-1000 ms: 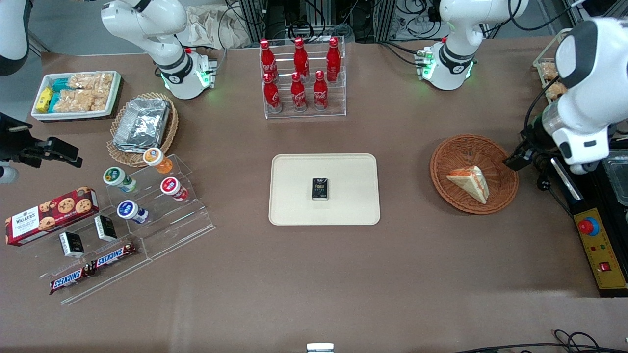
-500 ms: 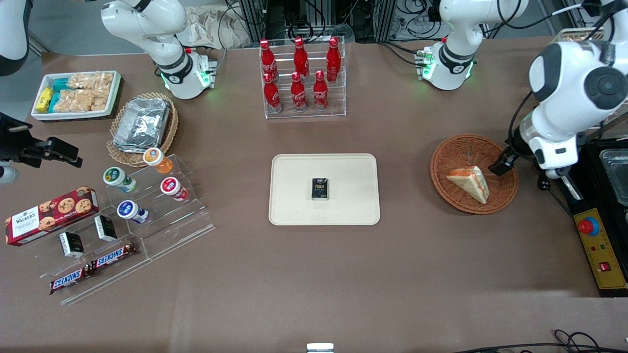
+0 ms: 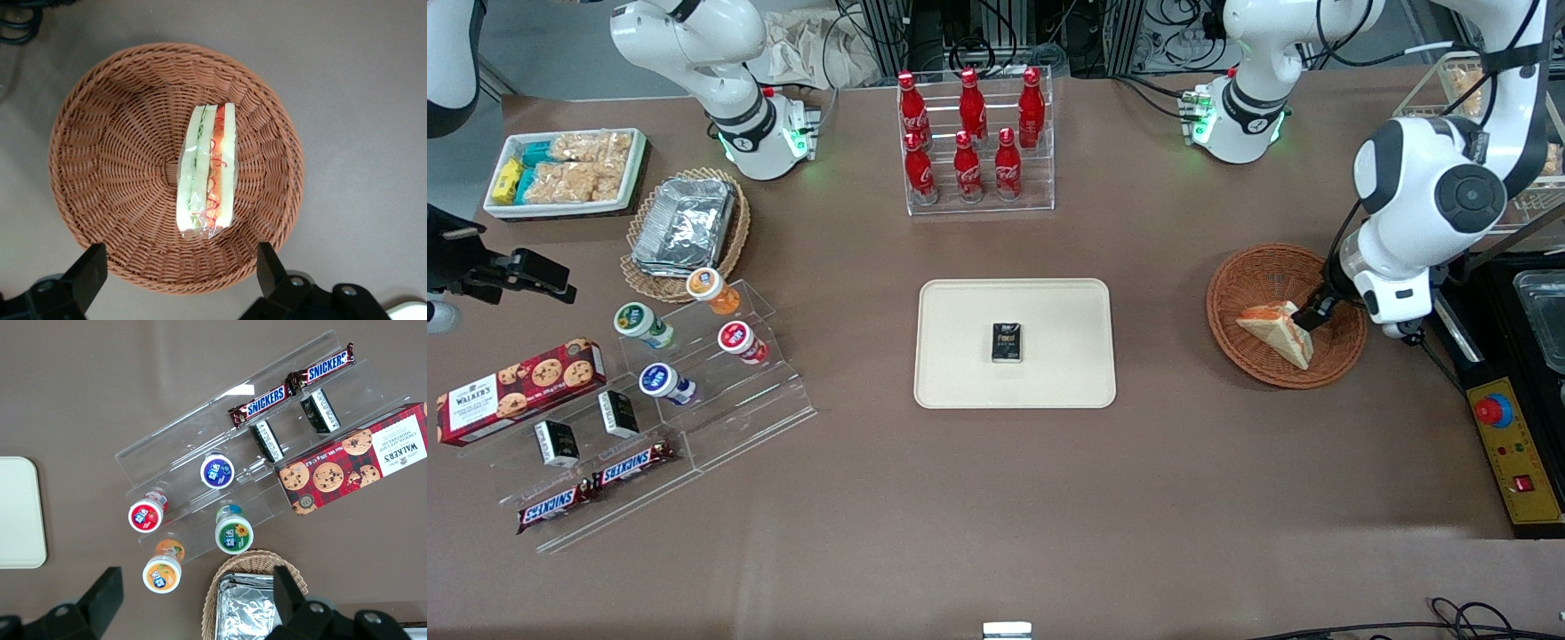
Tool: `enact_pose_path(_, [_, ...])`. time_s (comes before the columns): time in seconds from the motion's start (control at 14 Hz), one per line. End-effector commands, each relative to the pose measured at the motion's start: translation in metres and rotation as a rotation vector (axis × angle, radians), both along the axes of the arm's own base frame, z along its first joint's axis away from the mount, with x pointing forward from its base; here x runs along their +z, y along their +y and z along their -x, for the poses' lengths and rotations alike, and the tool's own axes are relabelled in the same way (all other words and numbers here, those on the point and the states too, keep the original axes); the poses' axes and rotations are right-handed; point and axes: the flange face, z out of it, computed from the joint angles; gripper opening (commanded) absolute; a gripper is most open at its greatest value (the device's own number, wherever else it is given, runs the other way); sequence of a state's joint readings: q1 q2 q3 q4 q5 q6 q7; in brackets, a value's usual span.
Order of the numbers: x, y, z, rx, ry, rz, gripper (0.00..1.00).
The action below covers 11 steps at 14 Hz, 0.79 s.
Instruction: Place sandwich from basket to tray
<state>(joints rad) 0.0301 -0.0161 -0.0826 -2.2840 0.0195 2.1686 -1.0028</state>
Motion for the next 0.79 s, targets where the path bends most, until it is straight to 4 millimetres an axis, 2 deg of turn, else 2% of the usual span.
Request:
enact_pose_path(0.0, [-0.014,0.000,0.003,0.013,-0.029,0.005,1.00])
enact_pose_path(0.21, [-0.031,-0.003,0.002,0.026,-0.035,0.007,1.00])
enact_pose_path(0.71, [-0.076,-0.002,0.024,0.026,-0.064,0.014,1.00])
